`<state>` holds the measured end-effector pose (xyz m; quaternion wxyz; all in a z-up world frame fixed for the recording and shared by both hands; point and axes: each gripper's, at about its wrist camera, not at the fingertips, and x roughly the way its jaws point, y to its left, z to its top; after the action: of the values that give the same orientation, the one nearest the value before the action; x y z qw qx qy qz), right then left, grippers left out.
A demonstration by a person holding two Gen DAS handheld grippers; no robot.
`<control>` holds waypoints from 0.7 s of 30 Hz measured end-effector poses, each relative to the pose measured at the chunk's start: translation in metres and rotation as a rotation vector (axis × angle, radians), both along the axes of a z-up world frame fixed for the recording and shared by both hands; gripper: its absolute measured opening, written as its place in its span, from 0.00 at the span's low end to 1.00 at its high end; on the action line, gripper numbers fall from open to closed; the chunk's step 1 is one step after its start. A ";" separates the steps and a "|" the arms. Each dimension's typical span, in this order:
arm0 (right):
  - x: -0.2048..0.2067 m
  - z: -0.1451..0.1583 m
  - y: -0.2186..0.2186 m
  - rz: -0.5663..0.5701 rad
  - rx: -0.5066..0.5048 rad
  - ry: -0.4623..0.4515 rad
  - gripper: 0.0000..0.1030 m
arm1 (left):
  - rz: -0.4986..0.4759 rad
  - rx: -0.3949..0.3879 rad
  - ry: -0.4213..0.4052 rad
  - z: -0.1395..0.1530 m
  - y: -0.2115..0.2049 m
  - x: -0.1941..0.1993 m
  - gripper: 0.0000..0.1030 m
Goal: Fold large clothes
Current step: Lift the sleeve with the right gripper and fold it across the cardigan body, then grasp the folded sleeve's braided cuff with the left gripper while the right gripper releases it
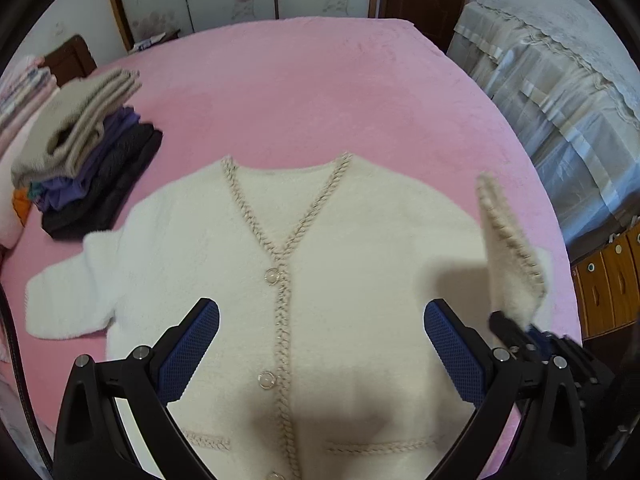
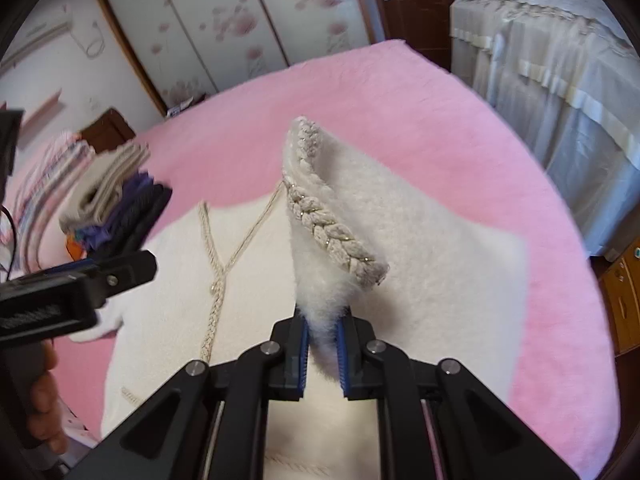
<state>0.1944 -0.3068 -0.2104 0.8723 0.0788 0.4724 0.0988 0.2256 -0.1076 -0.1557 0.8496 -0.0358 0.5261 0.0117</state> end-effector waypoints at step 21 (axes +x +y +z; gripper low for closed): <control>0.000 -0.094 0.056 0.025 -0.101 0.187 0.62 | -0.175 -0.312 0.261 -0.139 -0.002 0.080 0.98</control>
<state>0.1944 -0.2509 -0.3043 0.8259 0.0379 0.5570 0.0781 0.3058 -0.1094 -0.2952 0.7563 -0.1192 0.6281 -0.1390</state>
